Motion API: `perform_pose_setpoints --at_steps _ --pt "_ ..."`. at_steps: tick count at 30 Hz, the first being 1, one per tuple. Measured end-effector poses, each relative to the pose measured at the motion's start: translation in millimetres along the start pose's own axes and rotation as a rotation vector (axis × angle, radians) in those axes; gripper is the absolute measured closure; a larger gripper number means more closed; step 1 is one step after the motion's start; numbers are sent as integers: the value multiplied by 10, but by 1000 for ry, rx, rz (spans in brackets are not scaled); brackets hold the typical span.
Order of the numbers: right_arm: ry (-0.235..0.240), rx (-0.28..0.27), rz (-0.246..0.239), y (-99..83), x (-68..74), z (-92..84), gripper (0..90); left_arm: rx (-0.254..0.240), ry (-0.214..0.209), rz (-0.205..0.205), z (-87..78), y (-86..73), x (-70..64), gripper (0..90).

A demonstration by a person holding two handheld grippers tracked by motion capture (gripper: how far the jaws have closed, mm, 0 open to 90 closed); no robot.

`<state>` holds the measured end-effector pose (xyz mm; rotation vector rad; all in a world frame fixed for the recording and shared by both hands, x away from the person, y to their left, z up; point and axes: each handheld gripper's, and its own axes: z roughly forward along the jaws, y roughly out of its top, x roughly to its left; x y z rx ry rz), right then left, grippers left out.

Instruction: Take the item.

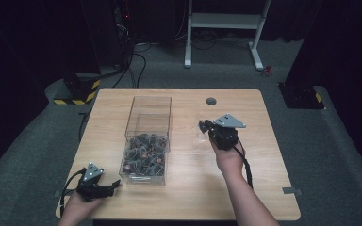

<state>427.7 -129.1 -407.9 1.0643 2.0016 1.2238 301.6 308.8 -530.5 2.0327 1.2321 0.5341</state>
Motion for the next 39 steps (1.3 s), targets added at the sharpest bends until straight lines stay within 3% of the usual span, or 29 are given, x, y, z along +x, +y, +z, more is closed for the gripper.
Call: perform_pose_setpoints --at_steps 15,23,32,36,39 --pt "-35 17 4 74 -76 211 900 0 -1 1 0 0 1 143" --pt "-48 63 30 13 -130 354 900 0 -1 1 0 0 0 143" --pt "-45 98 21 -40 -117 448 895 0 -1 3 -1 -1 0 144" --pt "-38 114 45 -62 -103 495 781 0 -2 2 -1 -1 0 144" --pt "-39 113 44 -61 -107 497 767 0 -3 1 -1 -1 -1 144"
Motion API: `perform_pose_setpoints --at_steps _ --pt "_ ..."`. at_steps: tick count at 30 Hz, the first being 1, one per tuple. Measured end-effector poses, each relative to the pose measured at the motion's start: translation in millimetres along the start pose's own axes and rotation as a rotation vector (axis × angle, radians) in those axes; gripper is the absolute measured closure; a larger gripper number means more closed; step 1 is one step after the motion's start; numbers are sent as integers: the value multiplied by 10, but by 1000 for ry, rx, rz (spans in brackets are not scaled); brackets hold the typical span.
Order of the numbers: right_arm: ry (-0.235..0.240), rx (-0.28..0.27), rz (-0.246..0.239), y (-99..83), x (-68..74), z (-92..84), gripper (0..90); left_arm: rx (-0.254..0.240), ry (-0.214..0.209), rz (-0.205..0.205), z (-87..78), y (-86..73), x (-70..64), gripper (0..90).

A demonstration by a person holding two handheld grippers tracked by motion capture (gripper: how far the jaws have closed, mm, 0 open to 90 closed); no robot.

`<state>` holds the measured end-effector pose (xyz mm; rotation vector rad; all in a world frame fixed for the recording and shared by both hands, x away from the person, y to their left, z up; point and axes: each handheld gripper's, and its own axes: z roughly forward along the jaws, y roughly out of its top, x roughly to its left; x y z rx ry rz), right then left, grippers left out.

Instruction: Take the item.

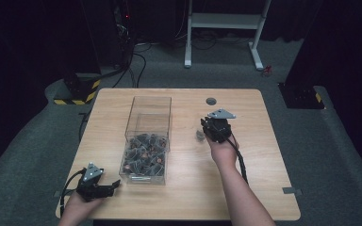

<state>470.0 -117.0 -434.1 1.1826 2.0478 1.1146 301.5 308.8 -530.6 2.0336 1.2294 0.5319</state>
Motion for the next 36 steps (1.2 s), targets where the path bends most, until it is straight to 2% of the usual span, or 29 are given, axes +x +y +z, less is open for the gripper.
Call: perform_pose_setpoints --at_steps 3,4,5,8,9,13,17,19,21,25,29,36 --pt "0 -1 -2 5 10 -15 692 0 0 1 0 0 0 144" --pt "0 -1 -2 5 10 -15 692 0 0 1 0 0 0 144" --pt "6 0 0 8 15 -27 648 1 0 0 -1 0 0 144" --pt "15 2 13 10 20 -40 609 1 0 0 0 0 -1 144" --pt "23 1 12 11 21 -55 551 1 0 0 0 0 -1 144" --pt "35 -1 23 0 29 -94 439 1 -1 0 0 0 -1 144" --pt "14 -11 22 -45 46 -129 313 1 -1 1 0 0 -1 144" --pt "11 -8 25 -58 52 -135 293 1 -1 1 0 0 -1 144" --pt "12 -7 28 -97 56 -157 226 1 -1 1 0 0 -1 144" --pt "28 -14 49 -141 51 -215 193 1 -1 1 -1 0 0 144" --pt "46 -23 47 -169 44 -282 158 1 0 5 -1 1 2 144" --pt "57 -40 51 -219 49 -414 158 3 -1 5 -2 1 2 144"
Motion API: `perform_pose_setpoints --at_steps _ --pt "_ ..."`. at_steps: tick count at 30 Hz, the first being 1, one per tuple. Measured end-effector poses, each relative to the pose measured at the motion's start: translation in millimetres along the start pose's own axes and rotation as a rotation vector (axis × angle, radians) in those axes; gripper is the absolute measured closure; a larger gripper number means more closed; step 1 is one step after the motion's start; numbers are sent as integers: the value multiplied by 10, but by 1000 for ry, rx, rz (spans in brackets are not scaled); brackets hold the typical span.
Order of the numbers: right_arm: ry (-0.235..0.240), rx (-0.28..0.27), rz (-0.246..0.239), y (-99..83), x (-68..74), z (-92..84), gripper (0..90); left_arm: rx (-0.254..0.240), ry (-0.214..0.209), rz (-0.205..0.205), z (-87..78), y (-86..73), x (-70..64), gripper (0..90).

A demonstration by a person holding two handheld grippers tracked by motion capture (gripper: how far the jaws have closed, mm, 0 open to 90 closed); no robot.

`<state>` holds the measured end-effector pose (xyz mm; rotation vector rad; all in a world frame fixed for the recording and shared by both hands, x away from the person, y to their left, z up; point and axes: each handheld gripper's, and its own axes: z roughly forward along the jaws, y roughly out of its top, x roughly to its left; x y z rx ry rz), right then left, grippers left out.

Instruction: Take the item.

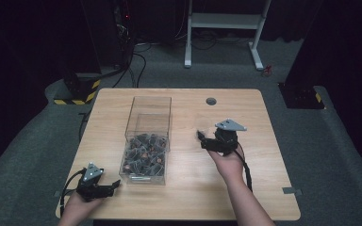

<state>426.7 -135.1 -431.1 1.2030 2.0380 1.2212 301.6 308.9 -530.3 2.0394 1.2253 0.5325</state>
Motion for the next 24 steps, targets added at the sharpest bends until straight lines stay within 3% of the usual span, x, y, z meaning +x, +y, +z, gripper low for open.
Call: perform_pose_setpoints --at_steps 14,24 --pt "-21 -1 -18 -208 -35 -223 152 0 0 0 0 0 0 144" --pt "-44 10 -32 -452 -88 -410 152 0 1 0 0 0 0 145"
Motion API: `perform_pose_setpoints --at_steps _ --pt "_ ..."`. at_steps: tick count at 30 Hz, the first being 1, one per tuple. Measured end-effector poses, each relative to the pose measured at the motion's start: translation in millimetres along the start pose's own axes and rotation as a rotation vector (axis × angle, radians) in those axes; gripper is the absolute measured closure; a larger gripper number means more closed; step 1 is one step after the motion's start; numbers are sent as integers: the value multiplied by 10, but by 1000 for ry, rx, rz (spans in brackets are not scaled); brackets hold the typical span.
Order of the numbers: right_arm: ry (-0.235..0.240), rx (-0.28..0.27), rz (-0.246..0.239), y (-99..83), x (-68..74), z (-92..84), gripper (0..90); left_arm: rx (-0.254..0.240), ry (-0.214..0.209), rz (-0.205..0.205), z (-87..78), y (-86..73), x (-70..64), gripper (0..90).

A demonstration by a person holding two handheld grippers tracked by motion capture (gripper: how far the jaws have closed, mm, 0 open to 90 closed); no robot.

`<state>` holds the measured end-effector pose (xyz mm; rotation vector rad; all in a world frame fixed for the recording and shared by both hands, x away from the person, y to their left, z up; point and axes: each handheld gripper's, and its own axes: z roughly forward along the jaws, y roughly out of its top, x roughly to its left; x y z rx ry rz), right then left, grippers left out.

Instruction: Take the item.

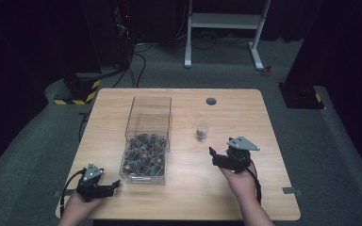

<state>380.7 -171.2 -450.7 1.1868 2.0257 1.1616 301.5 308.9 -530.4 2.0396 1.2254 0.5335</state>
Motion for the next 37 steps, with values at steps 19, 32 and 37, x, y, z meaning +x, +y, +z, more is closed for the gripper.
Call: perform_pose_setpoints --at_steps 19,32,37 --pt "-50 149 5 -761 -131 -166 150 -3 1 -4 2 0 -3 145" --pt "-58 269 39 -948 -209 -158 128 -4 3 -4 1 -2 -4 147" --pt "-64 268 49 -947 -200 -156 127 -1 2 -3 0 0 -3 148"
